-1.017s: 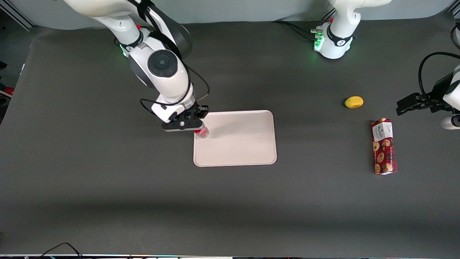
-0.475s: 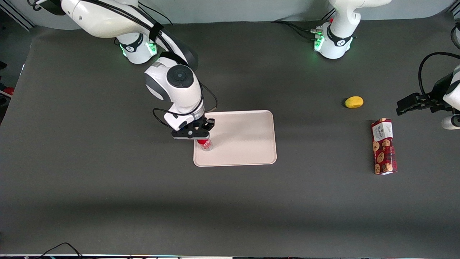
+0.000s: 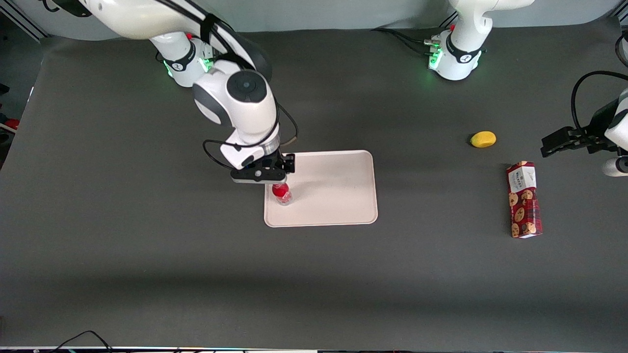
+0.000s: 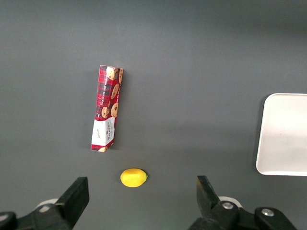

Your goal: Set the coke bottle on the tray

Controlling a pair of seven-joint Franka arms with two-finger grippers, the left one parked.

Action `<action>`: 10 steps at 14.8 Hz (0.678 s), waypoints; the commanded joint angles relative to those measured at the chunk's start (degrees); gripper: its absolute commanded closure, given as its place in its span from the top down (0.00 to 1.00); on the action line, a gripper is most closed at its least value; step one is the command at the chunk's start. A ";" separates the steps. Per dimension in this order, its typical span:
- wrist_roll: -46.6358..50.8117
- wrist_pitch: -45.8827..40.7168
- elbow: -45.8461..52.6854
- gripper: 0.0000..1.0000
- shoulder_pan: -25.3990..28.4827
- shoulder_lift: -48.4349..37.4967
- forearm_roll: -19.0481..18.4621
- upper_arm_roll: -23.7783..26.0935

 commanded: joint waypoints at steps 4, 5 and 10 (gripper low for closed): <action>-7.00 -23.55 13.72 1.00 -1.66 -11.53 6.80 2.43; -11.22 -28.56 16.45 1.00 -1.75 -13.29 8.83 -0.18; -39.24 -39.86 19.21 1.00 -1.40 -25.15 20.68 -23.18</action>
